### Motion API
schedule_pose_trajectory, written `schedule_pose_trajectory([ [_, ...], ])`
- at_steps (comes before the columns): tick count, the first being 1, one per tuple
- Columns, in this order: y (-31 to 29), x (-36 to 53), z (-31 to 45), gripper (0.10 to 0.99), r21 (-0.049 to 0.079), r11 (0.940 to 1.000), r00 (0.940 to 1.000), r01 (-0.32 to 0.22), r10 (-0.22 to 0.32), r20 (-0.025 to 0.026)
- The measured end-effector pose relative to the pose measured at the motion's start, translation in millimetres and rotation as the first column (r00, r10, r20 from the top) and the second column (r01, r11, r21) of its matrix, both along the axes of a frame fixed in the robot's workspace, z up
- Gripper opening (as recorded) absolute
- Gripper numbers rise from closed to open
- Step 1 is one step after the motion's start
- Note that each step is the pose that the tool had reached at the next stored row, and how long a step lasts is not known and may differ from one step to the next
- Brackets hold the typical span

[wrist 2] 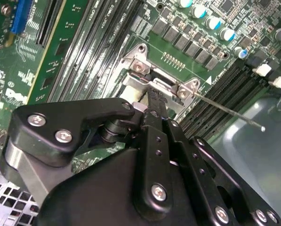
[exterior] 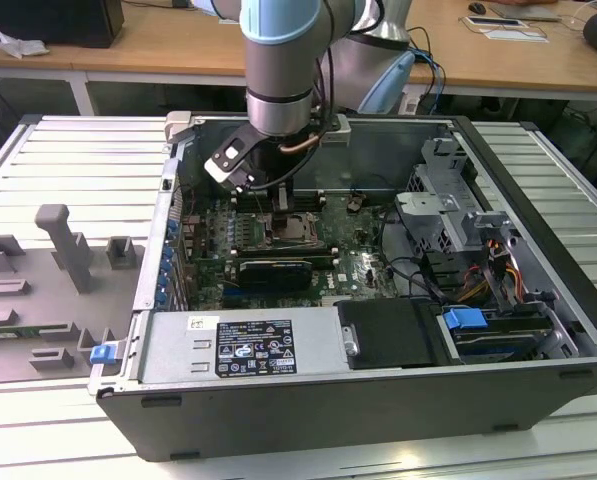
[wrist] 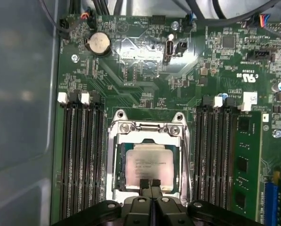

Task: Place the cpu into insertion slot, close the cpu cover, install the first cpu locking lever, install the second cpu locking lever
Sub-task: 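Close the cpu cover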

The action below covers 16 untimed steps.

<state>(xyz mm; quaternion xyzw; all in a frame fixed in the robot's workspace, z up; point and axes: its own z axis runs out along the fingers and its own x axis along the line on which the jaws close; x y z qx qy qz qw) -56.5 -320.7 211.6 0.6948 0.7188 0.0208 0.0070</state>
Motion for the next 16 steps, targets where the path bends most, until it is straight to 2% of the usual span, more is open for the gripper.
schedule_pose_trajectory([
  [3,0.0,0.0,-3.9,0.106,0.0,1.0,1.0,0.0,0.0,-0.0001],
  [9,0.0,1.1,-4.8,0.106,0.0,1.0,1.0,0.0,0.0,0.0],
  [16,0.1,9.0,-5.0,0.106,0.004,1.0,1.0,0.0,0.0,0.0],
])
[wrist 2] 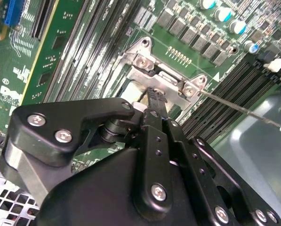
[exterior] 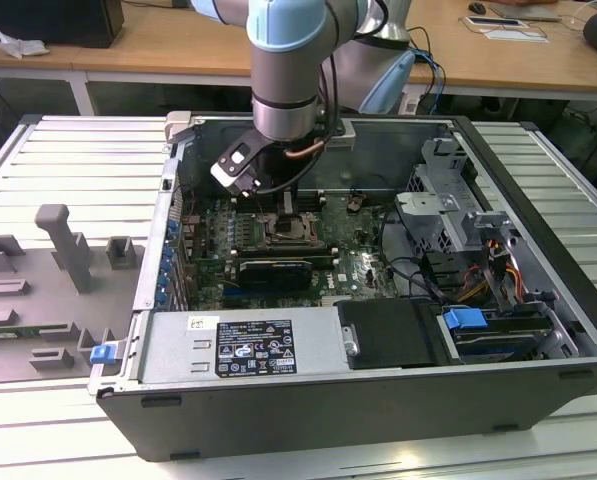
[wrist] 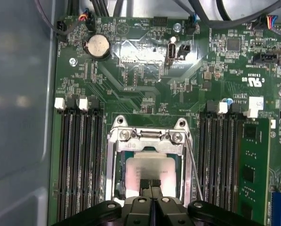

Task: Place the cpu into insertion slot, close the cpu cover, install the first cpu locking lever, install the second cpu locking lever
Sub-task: 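Close the cpu cover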

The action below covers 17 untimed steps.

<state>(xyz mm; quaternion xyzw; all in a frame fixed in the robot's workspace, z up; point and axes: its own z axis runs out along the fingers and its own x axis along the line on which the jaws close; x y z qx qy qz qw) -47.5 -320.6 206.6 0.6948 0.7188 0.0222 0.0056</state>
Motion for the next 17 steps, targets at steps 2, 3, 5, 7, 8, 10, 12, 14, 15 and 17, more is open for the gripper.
schedule_pose_trajectory([
  [2,0.0,3.7,-0.3,0.106,0.0,1.0,1.0,0.0,0.0,0.0001],
  [3,-0.1,5.1,-0.2,0.106,0.0,1.0,1.0,0.0,0.0,-0.0001],
  [5,-0.1,8.3,-0.3,0.106,0.0,1.0,1.0,0.0,0.0,-0.0001],
  [7,-0.1,10.7,-0.2,0.106,0.001,1.0,1.0,0.0,0.0,0.0],
  [8,-0.1,10.6,1.7,0.106,0.001,1.0,1.0,0.0,0.0,-0.0001],
  [10,-0.1,9.5,5.7,0.106,0.002,1.0,1.0,-0.001,0.001,0.0016],
  [12,-0.1,5.5,5.8,0.106,0.002,1.0,1.0,-0.002,0.002,0.0082],
  [14,-0.1,-0.9,5.4,0.106,0.002,1.0,0.9999,-0.003,0.003,0.0129],
  [15,0.0,-4.6,4.8,0.106,0.002,1.0,0.9999,-0.004,0.004,0.0146],
  [17,-0.1,-6.8,1.1,0.106,0.002,1.0,0.9998,-0.006,0.006,0.0167],
])
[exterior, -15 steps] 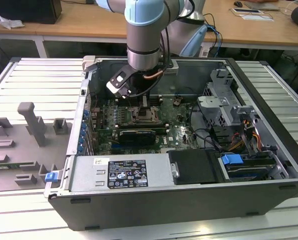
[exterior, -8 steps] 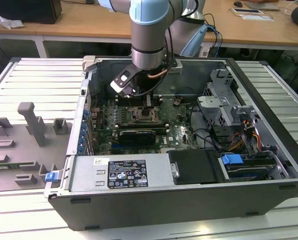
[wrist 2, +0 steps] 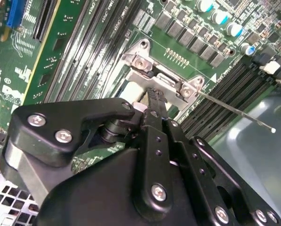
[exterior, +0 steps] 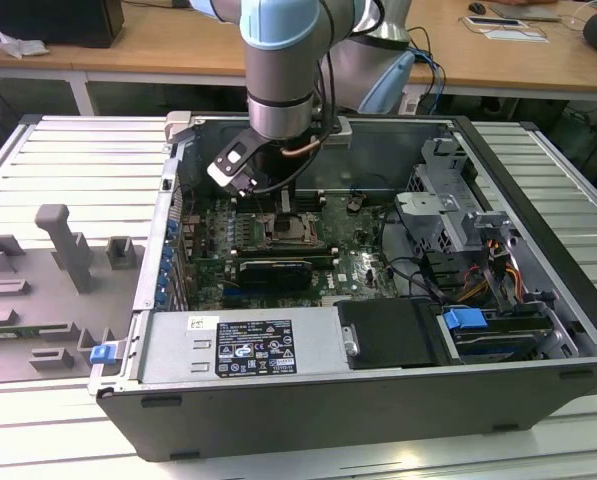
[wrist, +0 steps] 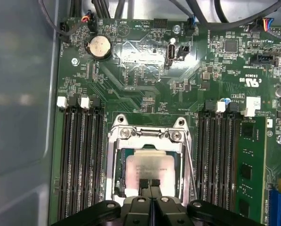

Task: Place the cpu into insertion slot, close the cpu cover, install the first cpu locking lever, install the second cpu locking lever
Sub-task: 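Close the cpu cover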

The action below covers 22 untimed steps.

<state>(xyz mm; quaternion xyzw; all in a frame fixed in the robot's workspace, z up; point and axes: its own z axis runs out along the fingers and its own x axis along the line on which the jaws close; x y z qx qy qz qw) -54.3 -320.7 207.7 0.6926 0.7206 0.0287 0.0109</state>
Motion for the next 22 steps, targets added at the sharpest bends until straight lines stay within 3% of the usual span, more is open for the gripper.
schedule_pose_trajectory([
  [5,0.6,3.0,-3.3,0.106,0.0,1.0,1.0,0.0,0.0,0.0047],
  [9,1.0,6.9,-2.0,0.106,0.002,1.0,0.9999,0.0,0.0,0.0146],
  [12,0.7,6.6,8.7,0.106,0.0,1.0,0.9999,0.0,0.0,0.0135],
  [22,0.7,15.4,9.4,0.106,0.0,1.0,0.9999,0.0,0.0,0.0125],
])
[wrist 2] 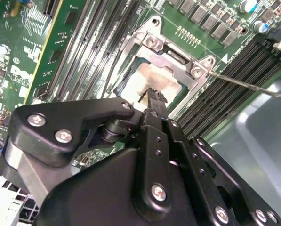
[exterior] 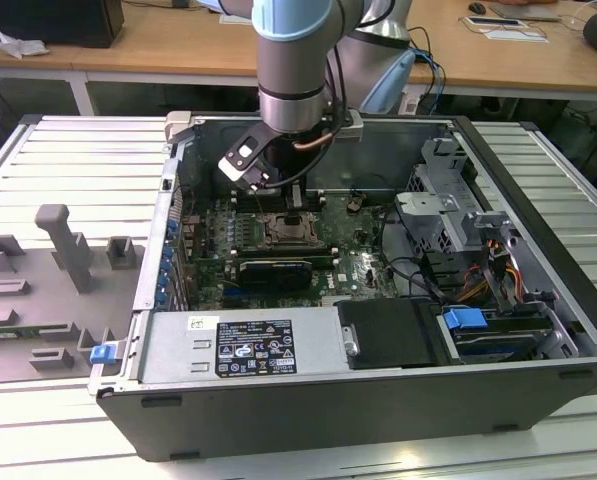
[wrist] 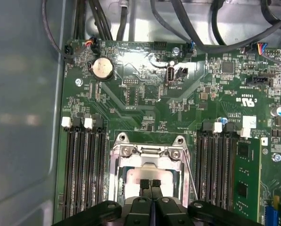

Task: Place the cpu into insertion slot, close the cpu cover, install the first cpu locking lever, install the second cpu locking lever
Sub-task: 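Close the cpu cover, then install the first cpu locking lever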

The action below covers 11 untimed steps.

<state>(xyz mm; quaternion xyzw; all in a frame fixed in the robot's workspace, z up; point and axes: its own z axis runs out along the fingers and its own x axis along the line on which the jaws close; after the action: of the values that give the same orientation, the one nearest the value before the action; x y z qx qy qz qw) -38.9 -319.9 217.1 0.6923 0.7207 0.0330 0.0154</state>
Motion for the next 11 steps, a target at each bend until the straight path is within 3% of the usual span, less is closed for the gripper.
schedule_pose_trajectory([
  [4,0.1,0.7,0.2,0.106,0.0,1.0,1.0,0.0,0.0,0.0],
  [11,0.0,0.7,9.9,0.106,0.0,1.0,1.0,0.0,0.0,0.0001],
])
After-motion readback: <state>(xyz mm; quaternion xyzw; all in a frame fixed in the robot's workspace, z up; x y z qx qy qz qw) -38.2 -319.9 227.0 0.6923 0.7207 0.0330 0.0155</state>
